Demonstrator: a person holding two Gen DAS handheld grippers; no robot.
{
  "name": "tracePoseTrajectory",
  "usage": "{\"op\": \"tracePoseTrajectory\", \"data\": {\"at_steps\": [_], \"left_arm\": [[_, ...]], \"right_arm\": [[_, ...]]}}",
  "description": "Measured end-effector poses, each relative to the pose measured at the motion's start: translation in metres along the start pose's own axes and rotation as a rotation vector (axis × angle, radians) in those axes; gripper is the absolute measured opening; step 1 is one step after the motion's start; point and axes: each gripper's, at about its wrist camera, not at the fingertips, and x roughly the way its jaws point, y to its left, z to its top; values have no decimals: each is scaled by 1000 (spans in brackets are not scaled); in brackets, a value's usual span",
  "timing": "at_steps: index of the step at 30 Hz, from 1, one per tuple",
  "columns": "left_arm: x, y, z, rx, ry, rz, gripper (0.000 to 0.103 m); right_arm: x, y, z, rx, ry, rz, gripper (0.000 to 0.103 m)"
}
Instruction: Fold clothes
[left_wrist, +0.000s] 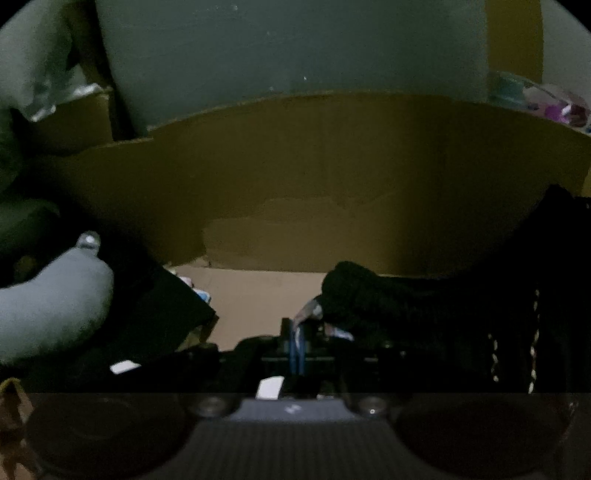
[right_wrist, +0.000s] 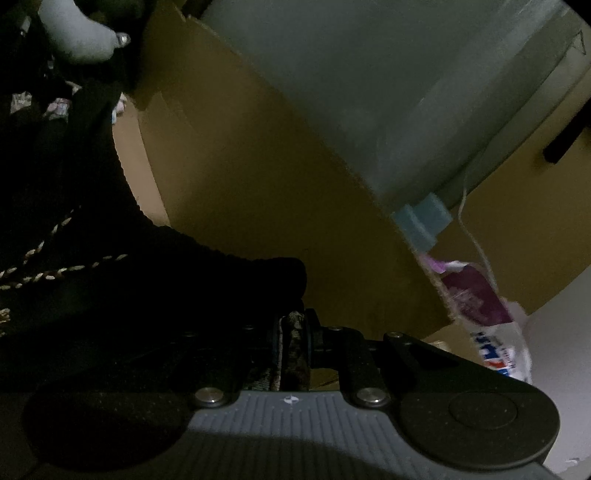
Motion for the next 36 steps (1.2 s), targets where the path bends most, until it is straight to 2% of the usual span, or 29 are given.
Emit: {"op": "tracePoseTrajectory", "data": {"at_steps": [8, 13, 14, 15, 17, 25, 34, 36], "left_arm": [[31, 0, -5, -36, 102, -25, 4], [39, 3, -8, -48, 144, -11, 10], [37, 4, -8, -52, 144, -15, 19], [35, 6, -7, -55, 142, -22, 31], [30, 7, -8, -43, 137, -29, 39], [4, 12, -8, -4, 114, -54, 39], [-41, 2, -3, -8, 87, -107, 39], [-52, -3, -1, -16, 79, -121, 43]], "right_arm": [[31, 4, -13, 81, 75, 49, 16], [40, -9, -16, 179, 107, 95, 22], [38, -13, -17, 203, 98, 114, 25], [34, -15, -17, 215, 93, 127, 29], [25, -18, -18, 221, 88, 145, 33], [-12, -33, -25, 256, 70, 216, 38], [-70, -81, -61, 444, 90, 243, 38], [-91, -88, -74, 481, 88, 243, 38]]}}
